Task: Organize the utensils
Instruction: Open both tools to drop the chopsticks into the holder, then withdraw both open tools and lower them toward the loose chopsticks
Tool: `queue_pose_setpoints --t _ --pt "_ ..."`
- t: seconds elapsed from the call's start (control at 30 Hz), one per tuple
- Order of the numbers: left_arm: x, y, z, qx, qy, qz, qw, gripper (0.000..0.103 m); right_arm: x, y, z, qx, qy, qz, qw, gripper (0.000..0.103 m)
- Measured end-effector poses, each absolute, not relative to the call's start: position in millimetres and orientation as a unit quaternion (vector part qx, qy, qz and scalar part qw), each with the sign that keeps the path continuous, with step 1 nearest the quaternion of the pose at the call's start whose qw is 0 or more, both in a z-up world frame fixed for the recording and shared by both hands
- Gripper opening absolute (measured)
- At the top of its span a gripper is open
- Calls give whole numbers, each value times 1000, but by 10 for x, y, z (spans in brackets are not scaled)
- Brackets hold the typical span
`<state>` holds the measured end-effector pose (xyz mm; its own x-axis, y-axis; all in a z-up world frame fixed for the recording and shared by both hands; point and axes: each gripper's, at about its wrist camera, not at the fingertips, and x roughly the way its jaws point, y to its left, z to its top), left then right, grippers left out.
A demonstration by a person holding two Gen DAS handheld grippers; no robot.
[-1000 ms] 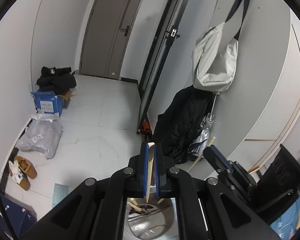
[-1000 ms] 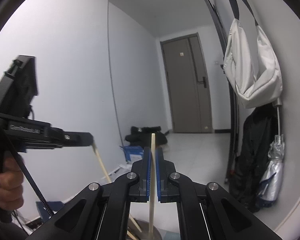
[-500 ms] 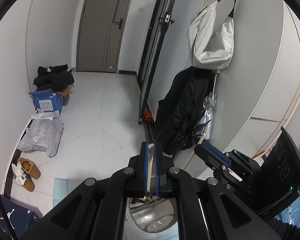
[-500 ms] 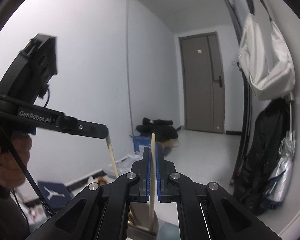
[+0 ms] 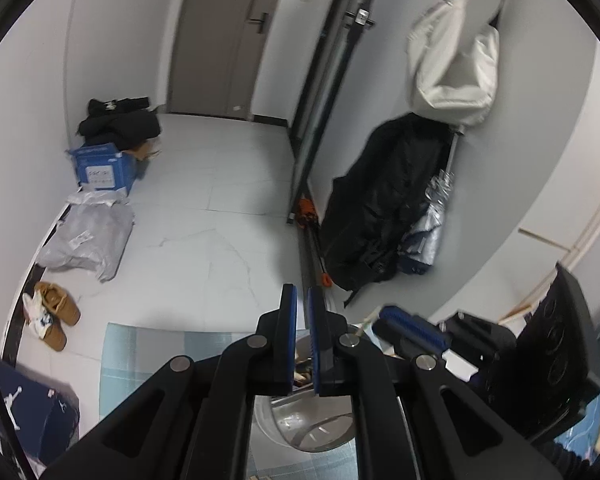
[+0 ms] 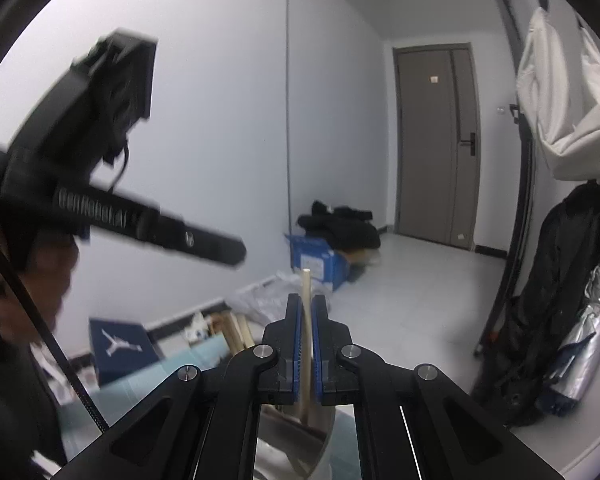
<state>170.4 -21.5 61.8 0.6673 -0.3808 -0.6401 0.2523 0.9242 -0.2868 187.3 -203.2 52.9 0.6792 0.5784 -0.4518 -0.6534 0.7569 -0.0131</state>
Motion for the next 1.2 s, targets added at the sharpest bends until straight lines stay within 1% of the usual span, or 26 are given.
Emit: queue_pose_setpoints --t 0.03,0.07,0.1,0.17,0.2,0.23,0.3,0.37,0.4,0.43,0.47,0.5,0.63,0.67,0.7,0.8,1.03,1.1,1.2 --pt "1692 -188 628 -87 369 -165 911 7 1863 -2016 514 -90 219 338 911 7" --pt "1667 -163 635 -87 367 -158 913 8 1850 -2016 512 -89 218 338 911 11" --pt "1644 -147 641 -89 364 -155 914 11 1846 -2025 513 -85 219 340 911 18" --pt "1600 -139 647 -86 363 -141 917 22 1836 -2060 538 -73 219 337 913 28" --pt "1581 -137 646 -85 363 -132 918 31 1833 -2080 556 -68 217 337 914 29" --pt "1554 -126 649 -86 362 -123 920 38 1820 -2106 574 -60 217 335 915 30" --pt "1509 -101 654 -88 363 -107 922 41 1811 -2163 598 -45 219 323 920 37" --pt "1441 -99 675 -84 361 -91 924 42 1782 -2240 622 -22 222 303 926 40" --pt "1426 -88 681 -84 358 -87 926 44 1763 -2268 635 -14 224 295 929 45" --pt "1380 -79 698 -85 354 -84 928 50 1735 -2293 654 -5 227 285 931 47" --pt "1346 -70 713 -86 351 -79 929 53 1710 -2312 676 3 229 280 932 50" --pt "1294 -60 732 -86 345 -72 932 59 1674 -2333 701 13 233 275 933 51" --pt "1100 -46 794 -86 323 -55 941 67 1477 -2402 817 38 240 244 939 57" --pt "1049 -51 805 -82 318 -49 943 69 1436 -2411 850 43 240 242 939 60" --pt "1003 -60 818 -78 313 -46 945 73 1385 -2411 889 47 240 238 940 65" --pt "849 -66 849 -71 296 -31 952 83 1236 -2396 1010 44 238 230 943 68" --pt "578 -35 858 -78 271 -23 959 94 832 -2330 1181 29 231 217 948 80" --pt "507 -36 831 -78 268 -28 960 96 732 -2312 1201 25 229 210 950 86" --pt "388 -19 763 -82 257 -15 963 97 581 -2253 1189 8 223 209 952 87"
